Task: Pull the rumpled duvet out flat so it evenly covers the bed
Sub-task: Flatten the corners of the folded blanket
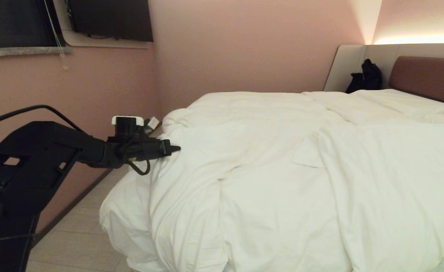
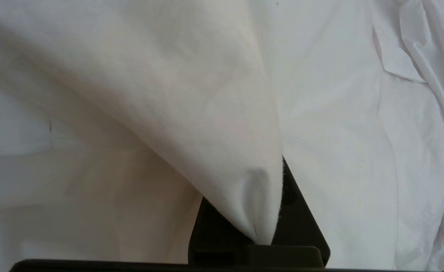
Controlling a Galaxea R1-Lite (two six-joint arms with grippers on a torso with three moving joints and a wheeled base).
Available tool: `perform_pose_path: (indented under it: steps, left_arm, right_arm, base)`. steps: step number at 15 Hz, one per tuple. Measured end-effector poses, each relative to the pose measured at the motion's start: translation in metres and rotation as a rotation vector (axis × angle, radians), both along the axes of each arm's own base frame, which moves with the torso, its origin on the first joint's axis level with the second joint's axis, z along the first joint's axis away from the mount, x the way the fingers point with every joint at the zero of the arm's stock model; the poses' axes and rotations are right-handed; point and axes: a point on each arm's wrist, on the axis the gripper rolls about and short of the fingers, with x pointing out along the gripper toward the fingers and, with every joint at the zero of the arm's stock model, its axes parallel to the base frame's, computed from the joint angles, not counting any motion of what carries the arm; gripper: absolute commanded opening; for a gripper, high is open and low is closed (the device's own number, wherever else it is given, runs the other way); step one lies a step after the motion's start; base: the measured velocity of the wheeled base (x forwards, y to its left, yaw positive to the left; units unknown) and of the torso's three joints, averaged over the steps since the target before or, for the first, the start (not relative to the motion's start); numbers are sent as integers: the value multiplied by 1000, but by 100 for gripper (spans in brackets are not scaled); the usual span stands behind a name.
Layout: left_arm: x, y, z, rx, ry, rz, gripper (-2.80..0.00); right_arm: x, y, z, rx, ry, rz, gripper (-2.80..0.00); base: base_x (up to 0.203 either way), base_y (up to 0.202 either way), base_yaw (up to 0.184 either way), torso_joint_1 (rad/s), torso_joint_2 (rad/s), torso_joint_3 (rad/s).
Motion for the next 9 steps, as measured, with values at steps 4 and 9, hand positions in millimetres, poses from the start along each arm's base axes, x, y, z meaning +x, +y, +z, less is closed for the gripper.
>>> perform_pose_path:
  steps: [4, 9]
  left_arm:
    - [-14, 1, 9, 7, 10, 7, -280]
    - [-43, 16, 28, 29, 27, 73, -280]
  right_arm:
    - [0, 0, 0, 0, 1, 0, -280]
    - [0, 0, 0, 1, 0, 0, -280]
  base:
    - [0, 0, 0, 0, 0, 0]
    - [0, 0, 0, 0, 0, 0]
